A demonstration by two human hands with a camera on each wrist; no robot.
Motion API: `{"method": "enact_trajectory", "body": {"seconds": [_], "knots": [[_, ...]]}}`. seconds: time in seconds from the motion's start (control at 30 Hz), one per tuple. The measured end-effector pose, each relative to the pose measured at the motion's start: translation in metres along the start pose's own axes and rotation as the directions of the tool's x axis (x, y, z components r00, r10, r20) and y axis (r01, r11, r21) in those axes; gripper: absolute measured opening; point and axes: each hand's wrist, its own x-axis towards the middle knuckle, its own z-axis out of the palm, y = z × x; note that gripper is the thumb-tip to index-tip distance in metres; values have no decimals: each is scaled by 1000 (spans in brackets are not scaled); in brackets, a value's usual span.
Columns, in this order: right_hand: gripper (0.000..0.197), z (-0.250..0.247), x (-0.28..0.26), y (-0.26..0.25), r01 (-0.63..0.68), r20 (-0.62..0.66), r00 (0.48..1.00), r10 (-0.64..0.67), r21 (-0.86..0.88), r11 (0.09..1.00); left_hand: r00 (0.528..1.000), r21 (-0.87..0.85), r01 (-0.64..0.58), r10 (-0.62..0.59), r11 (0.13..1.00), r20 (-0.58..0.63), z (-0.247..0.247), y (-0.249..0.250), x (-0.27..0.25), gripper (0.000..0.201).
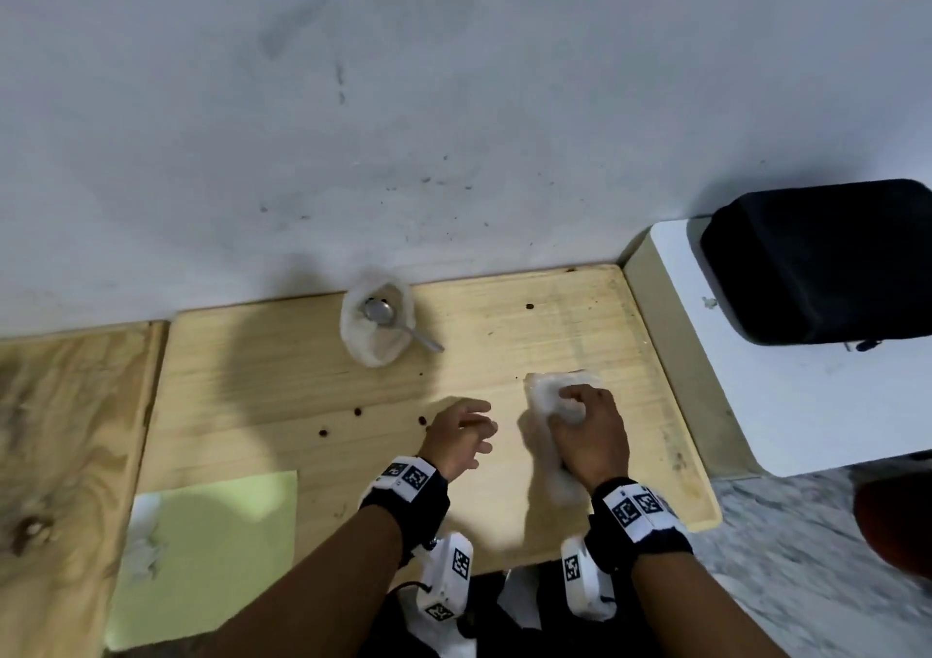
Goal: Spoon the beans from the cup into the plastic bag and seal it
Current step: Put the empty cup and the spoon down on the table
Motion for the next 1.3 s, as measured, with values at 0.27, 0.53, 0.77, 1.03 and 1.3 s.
{"method": "enact_trajectory", "body": {"seconds": [0.27, 0.53, 0.77, 1.03, 1.3], "knots": [[15, 50, 29, -88, 79, 194, 972, -131, 251, 965, 787, 113, -294, 308, 949, -534, -116, 22, 1, 16], [53, 90, 73, -153, 60, 358, 931, -65, 24, 998, 864, 242, -158, 253, 957, -435, -162, 69, 34, 23], [34, 108, 91, -168, 105, 410, 911, -38, -142, 984, 930, 310, -62, 168, 949, -326, -165, 80, 72, 47], [21, 106, 97, -169, 98, 339, 938, -76, -48, 994, 916, 289, -59, 167, 956, -366, -165, 81, 78, 63], [28, 77, 81, -139, -45, 64, 998, 24, 360, 932, 898, 24, -111, 111, 994, -425, -167, 73, 70, 65]]}}
